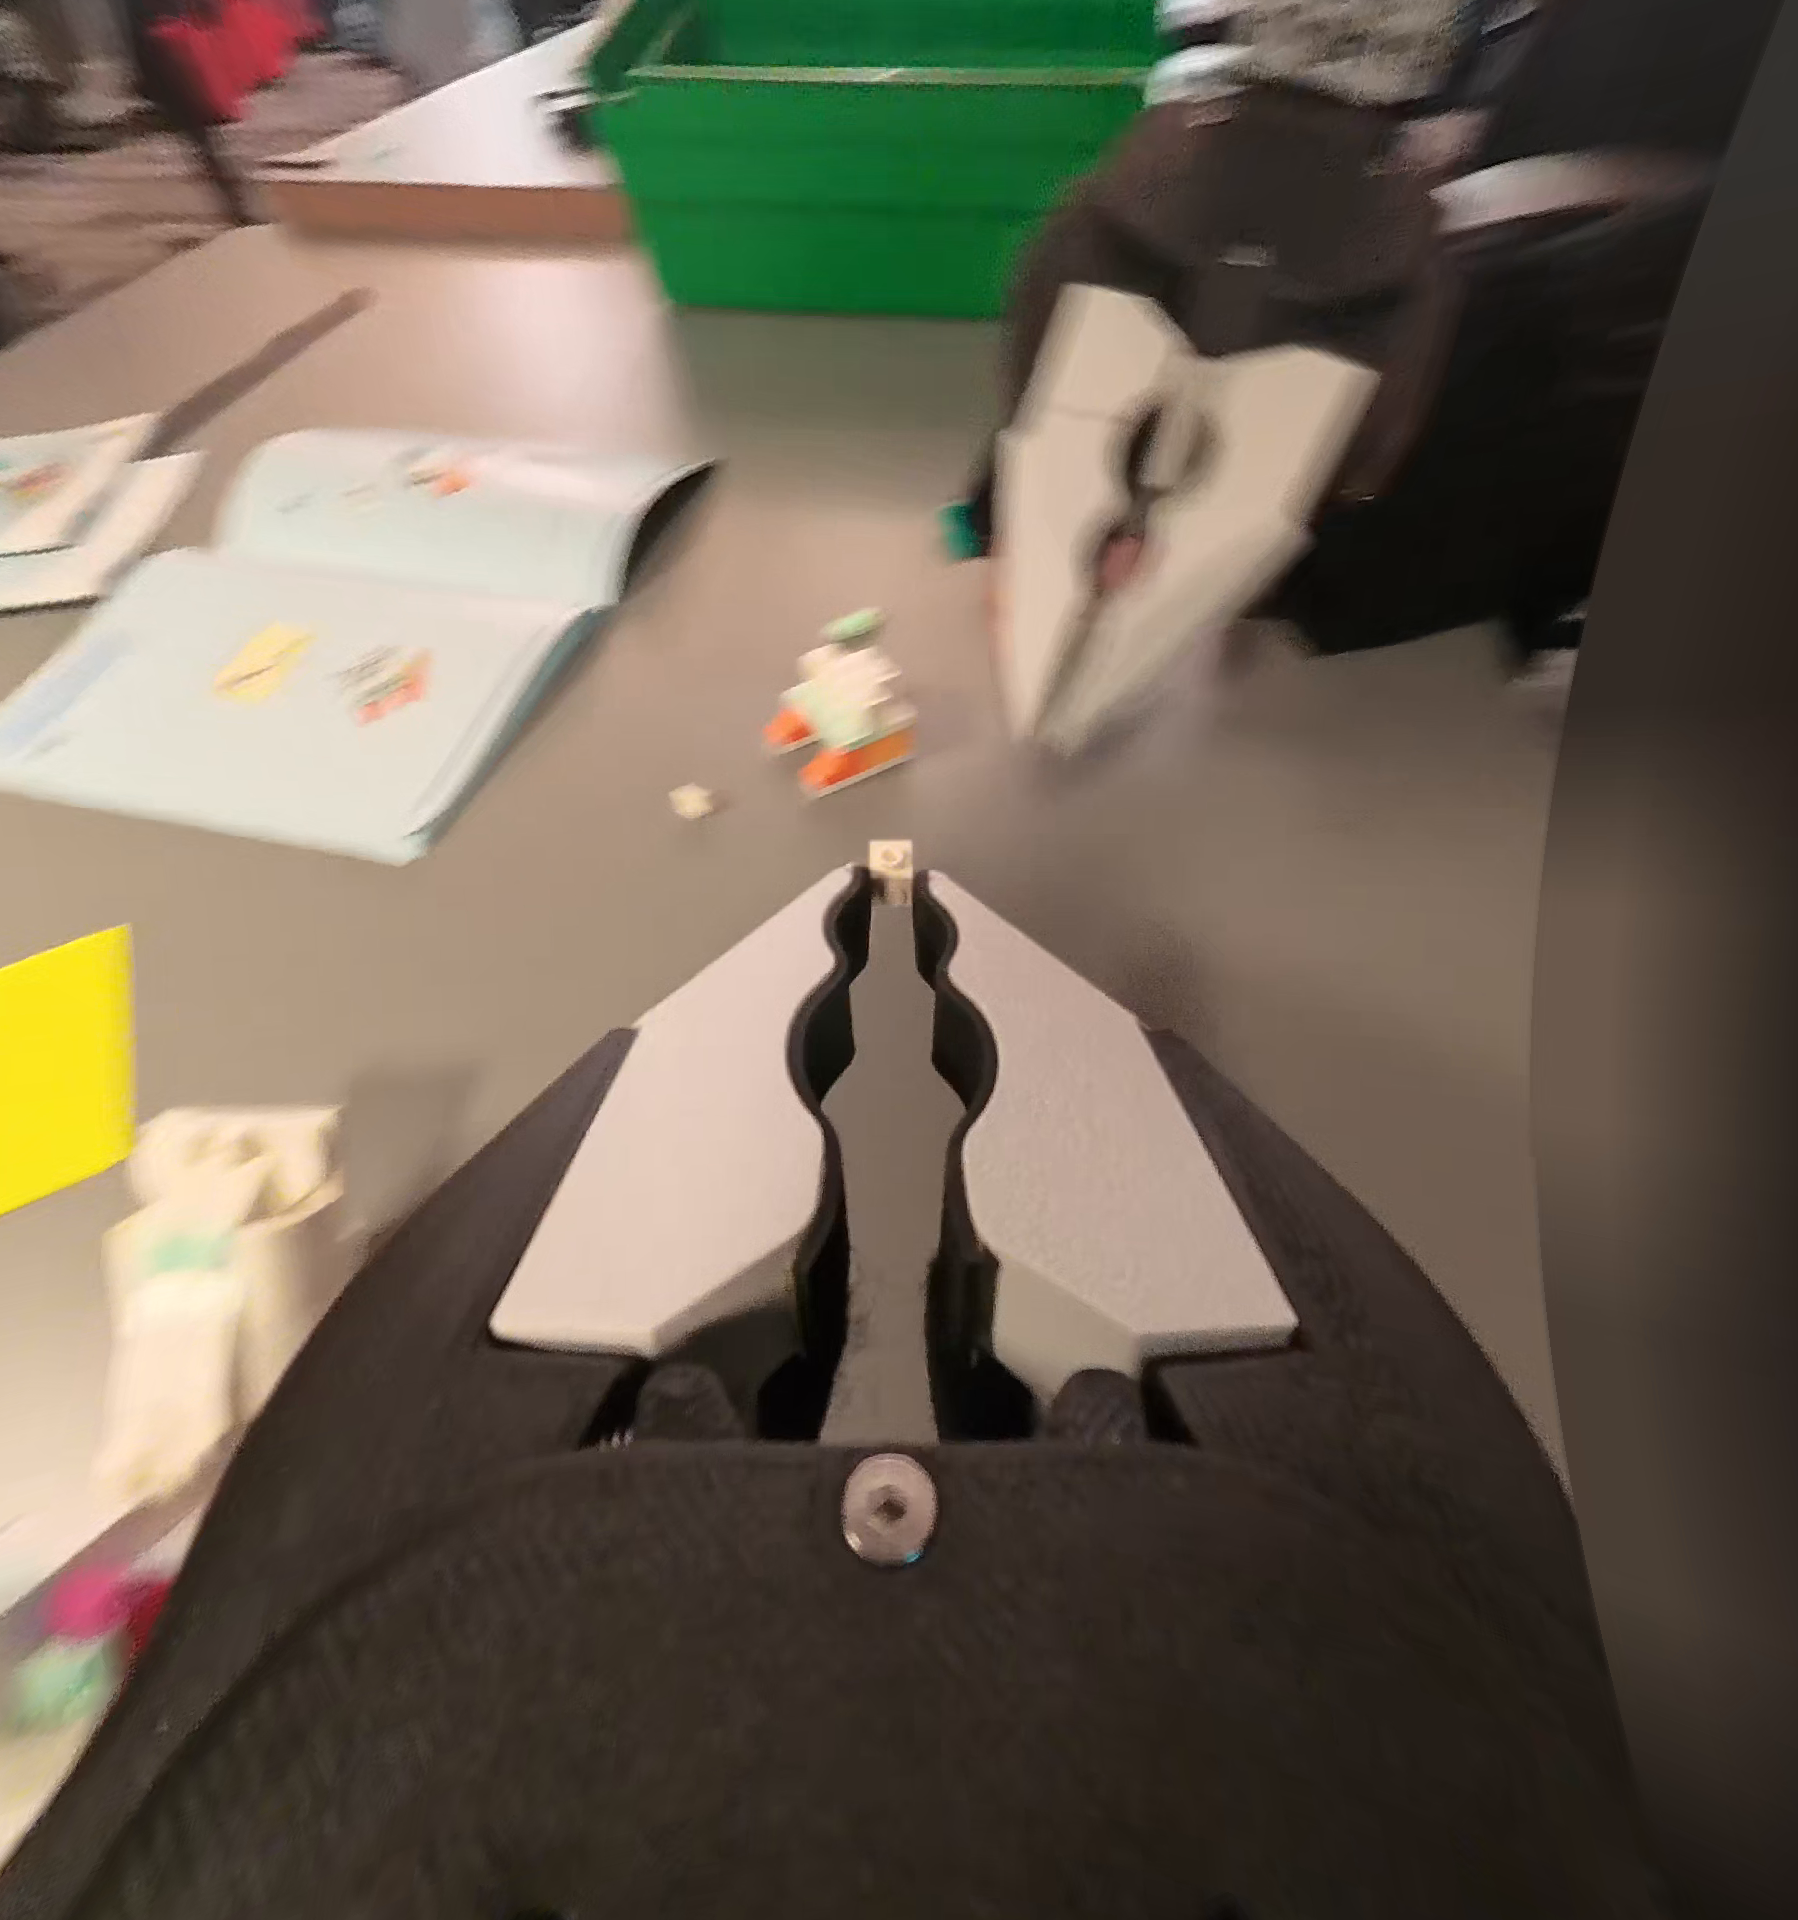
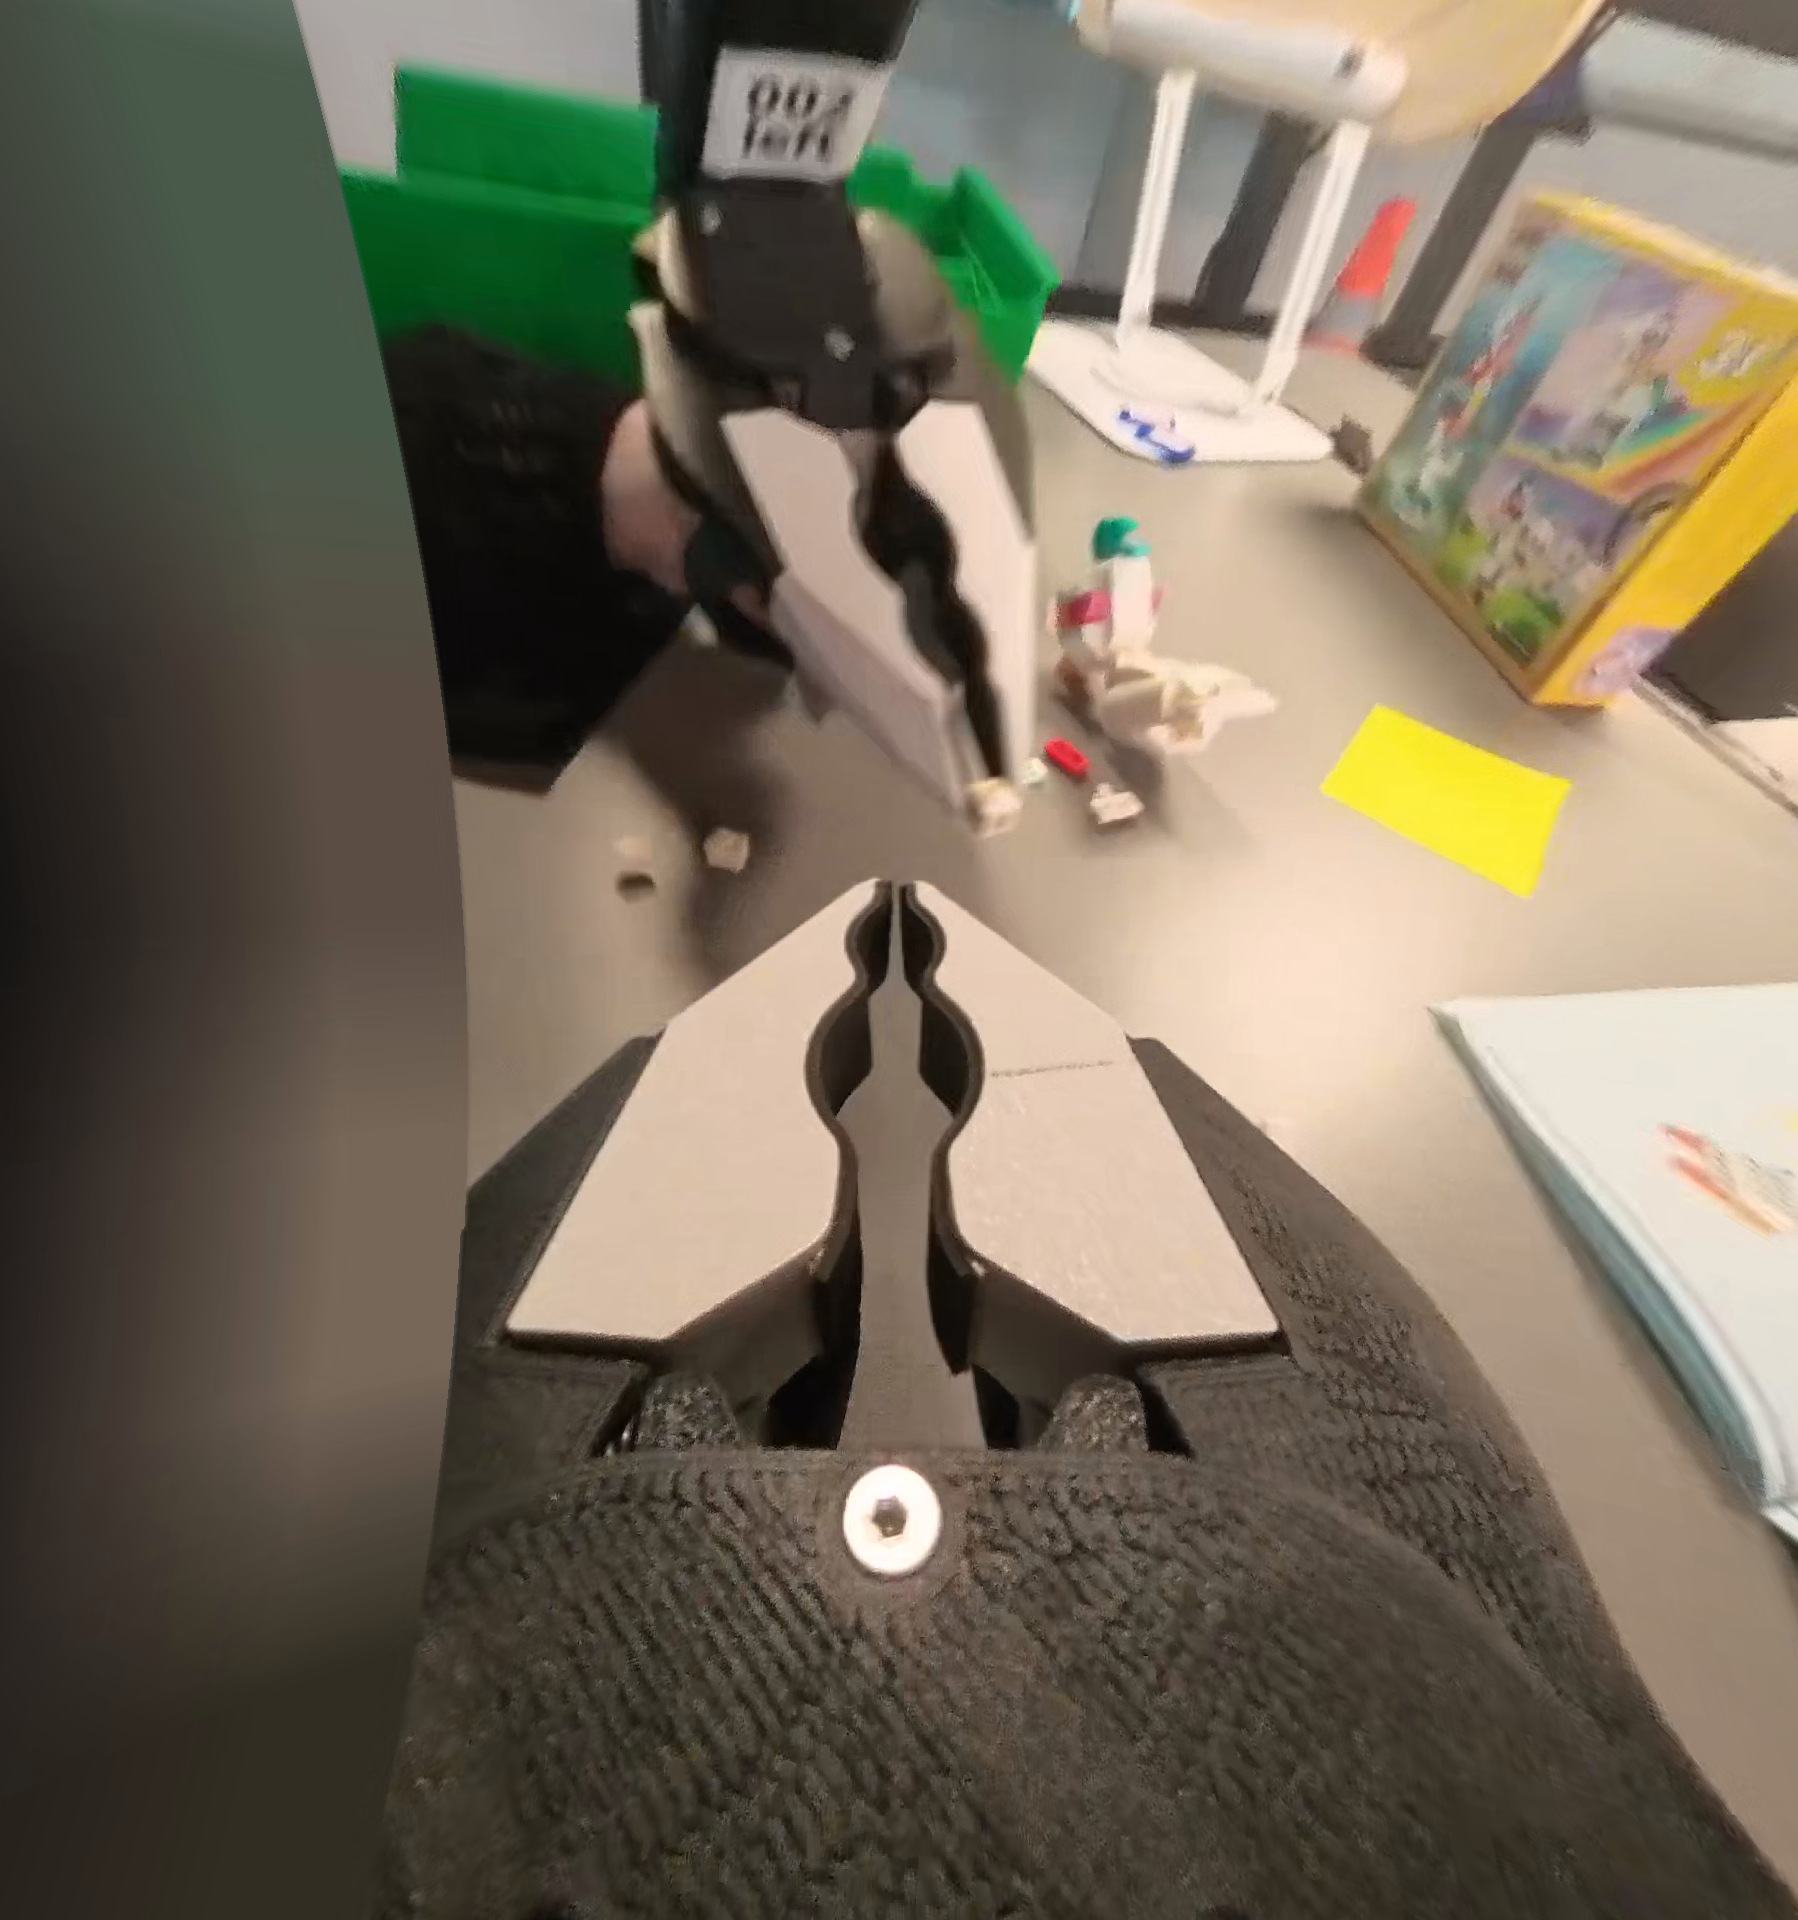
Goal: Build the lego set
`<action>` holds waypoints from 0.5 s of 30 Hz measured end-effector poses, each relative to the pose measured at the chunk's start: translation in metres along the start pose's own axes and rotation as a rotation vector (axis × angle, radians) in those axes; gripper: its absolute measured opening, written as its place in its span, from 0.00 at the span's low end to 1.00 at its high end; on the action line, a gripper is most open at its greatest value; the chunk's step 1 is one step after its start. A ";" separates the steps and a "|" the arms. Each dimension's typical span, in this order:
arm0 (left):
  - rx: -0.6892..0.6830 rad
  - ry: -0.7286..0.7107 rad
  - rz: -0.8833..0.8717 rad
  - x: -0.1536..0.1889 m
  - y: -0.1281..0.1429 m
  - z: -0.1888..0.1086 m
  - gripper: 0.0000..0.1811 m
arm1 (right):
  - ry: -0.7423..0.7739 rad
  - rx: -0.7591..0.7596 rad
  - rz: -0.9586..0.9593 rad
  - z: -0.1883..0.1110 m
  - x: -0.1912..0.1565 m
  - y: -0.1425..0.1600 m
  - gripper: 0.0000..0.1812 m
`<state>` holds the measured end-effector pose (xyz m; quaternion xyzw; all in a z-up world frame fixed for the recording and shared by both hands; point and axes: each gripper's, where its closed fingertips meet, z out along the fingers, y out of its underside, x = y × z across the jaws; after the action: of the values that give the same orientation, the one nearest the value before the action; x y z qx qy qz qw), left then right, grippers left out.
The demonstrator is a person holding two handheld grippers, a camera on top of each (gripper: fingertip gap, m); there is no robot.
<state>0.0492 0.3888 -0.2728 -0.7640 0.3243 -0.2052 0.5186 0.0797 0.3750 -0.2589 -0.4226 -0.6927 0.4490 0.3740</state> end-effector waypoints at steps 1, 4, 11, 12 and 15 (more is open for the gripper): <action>-0.007 -0.038 0.004 -0.006 0.002 -0.001 0.04 | -0.025 -0.030 0.009 0.004 -0.007 0.004 0.00; -0.014 -0.134 0.018 -0.020 0.004 -0.004 0.04 | -0.152 -0.113 0.083 0.018 -0.035 0.013 0.06; 0.042 -0.200 -0.013 -0.033 0.000 -0.013 0.03 | -0.379 -0.200 0.006 0.045 -0.106 0.011 0.11; 0.044 -0.200 -0.015 -0.032 0.000 -0.014 0.03 | -0.405 -0.216 -0.013 0.048 -0.113 0.012 0.11; 0.047 -0.195 -0.020 -0.031 0.000 -0.014 0.03 | -0.467 -0.247 -0.010 0.054 -0.131 0.014 0.11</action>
<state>0.0185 0.4019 -0.2666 -0.7712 0.2599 -0.1427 0.5633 0.0820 0.2412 -0.3070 -0.3466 -0.8118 0.4448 0.1516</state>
